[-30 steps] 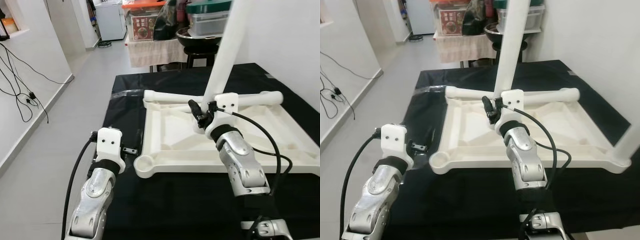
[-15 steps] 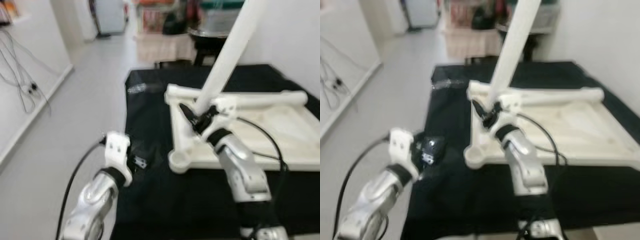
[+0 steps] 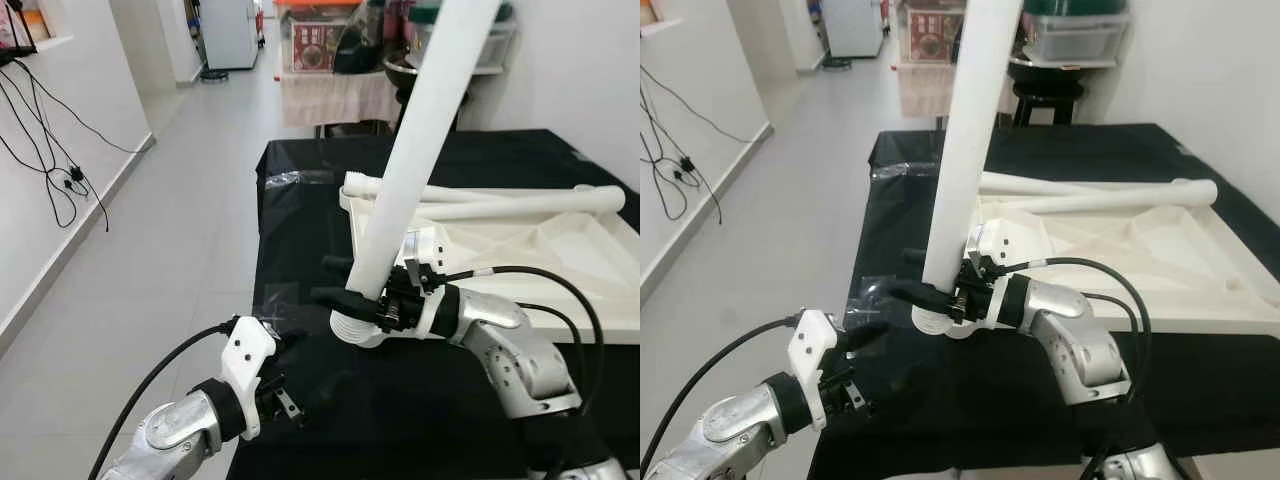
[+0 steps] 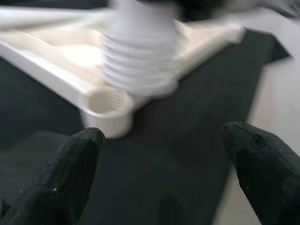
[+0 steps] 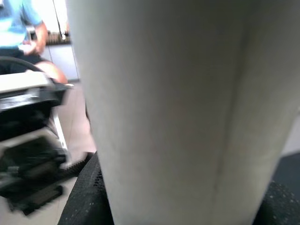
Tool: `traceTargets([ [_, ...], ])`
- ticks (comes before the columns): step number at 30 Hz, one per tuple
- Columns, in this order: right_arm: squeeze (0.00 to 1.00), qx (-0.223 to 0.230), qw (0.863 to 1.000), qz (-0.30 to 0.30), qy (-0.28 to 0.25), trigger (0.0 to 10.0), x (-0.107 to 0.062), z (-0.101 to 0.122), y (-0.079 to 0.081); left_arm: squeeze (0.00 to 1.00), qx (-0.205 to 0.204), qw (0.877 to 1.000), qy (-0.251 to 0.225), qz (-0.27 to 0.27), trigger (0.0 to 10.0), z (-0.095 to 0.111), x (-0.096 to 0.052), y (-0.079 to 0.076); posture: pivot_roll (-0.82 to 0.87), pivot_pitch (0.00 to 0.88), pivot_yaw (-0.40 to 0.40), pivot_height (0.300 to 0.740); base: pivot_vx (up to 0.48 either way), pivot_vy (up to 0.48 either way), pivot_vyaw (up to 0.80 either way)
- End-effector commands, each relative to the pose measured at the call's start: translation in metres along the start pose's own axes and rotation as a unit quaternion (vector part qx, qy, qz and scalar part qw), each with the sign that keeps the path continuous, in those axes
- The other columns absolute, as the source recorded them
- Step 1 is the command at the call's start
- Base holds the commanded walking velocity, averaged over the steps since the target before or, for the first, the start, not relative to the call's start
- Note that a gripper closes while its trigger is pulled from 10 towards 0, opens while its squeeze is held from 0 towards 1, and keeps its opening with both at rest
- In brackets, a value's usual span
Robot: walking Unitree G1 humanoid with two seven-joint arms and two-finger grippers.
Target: Building children table
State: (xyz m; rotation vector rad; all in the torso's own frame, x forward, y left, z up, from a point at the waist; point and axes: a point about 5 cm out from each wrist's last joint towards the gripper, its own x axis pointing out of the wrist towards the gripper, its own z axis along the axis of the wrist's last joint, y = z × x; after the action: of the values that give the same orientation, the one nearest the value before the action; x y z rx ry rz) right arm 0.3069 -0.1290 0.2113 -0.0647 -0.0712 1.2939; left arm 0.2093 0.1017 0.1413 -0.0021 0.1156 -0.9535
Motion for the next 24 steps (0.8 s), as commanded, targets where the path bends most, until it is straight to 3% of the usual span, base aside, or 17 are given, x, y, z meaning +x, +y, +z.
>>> traceTargets([
  [1,0.0,-0.003,1.0,0.007,0.003,10.0,0.002,-0.002,-0.003,0.0,0.013,1.0,0.011,0.006,10.0,-0.002,-0.004,-0.002,0.05,0.11,0.023,0.74,0.0,0.0,0.0],
  [2,0.0,-0.003,1.0,0.007,0.003,10.0,0.002,-0.002,-0.003,0.0,0.013,1.0,0.011,0.006,10.0,-0.002,-0.004,-0.002,0.05,0.11,0.023,0.74,0.0,0.0,0.0],
  [3,0.0,-0.004,1.0,0.005,0.007,10.0,0.003,-0.003,-0.008,0.0,0.014,1.0,0.011,0.02,0.0,-0.002,-0.007,-0.002,0.05,0.11,0.023,0.74,0.0,0.0,0.0],
  [6,0.0,-0.005,1.0,0.001,0.0,10.0,0.008,-0.002,-0.013,0.0,0.031,0.996,0.022,0.079,0.0,-0.001,-0.019,-0.004,0.09,0.152,0.033,0.74,0.0,0.0,0.0],
  [11,0.0,-0.009,1.0,0.011,-0.007,10.0,0.013,-0.002,-0.011,0.0,0.039,0.993,0.03,0.106,0.0,-0.002,-0.027,-0.007,0.1,0.166,0.032,0.74,0.0,0.0,0.0],
  [15,0.0,-0.028,0.999,0.029,-0.005,10.0,0.031,-0.005,-0.008,0.0,0.049,0.984,0.032,0.167,0.0,-0.001,-0.04,-0.005,0.13,0.185,0.02,0.74,0.0,0.0,0.0],
  [20,0.0,-0.04,0.999,0.022,-0.002,10.0,0.04,-0.006,-0.012,0.0,0.059,0.98,0.029,0.188,0.0,0.001,-0.043,0.001,0.14,0.197,0.01,0.74,0.0,0.0,0.0],
  [24,0.0,-0.073,0.997,0.021,0.029,10.0,0.037,-0.009,-0.023,0.0,0.068,0.98,0.024,0.188,0.0,0.006,-0.042,0.002,0.15,0.211,0.003,0.74,0.0,0.0,0.0],
])
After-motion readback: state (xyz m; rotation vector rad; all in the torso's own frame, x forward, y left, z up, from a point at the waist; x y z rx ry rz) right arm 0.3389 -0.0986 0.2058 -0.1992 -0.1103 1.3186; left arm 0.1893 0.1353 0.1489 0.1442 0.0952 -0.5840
